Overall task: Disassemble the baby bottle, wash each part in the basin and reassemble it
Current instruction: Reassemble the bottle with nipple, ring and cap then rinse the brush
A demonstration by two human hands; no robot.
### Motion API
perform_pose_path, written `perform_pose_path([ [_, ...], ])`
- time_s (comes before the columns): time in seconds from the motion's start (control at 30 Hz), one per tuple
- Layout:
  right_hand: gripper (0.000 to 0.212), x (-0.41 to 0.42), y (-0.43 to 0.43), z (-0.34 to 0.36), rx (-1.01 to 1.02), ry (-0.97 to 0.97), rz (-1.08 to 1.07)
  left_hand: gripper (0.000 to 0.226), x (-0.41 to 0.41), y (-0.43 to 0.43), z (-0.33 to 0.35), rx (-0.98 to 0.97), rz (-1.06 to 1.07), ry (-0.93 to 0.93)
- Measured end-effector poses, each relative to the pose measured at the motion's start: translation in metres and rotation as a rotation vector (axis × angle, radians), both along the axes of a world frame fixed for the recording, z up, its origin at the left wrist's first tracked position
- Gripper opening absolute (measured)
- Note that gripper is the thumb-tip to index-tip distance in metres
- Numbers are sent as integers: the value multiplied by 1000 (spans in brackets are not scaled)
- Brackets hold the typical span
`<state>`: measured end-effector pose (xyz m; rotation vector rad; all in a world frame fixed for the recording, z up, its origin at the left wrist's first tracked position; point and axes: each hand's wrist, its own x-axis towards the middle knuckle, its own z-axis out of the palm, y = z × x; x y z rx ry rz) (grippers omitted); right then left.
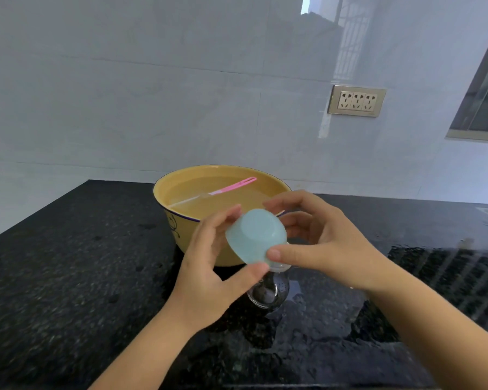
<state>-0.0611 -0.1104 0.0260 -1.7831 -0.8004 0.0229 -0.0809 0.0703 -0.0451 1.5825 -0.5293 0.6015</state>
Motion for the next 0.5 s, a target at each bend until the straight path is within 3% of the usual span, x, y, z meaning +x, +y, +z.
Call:
perform_pose_path([
  [0.13, 51, 6, -8, 5, -35, -18, 87, 51, 0, 3, 10, 20, -110, 85],
  [0.3, 36, 10, -5, 5, 74, 30, 64, 63, 4, -10, 14, 132, 64, 41],
  [0.5, 28, 31, -15, 5, 80, 6, -13, 80, 9, -17, 0, 228, 187, 140],
])
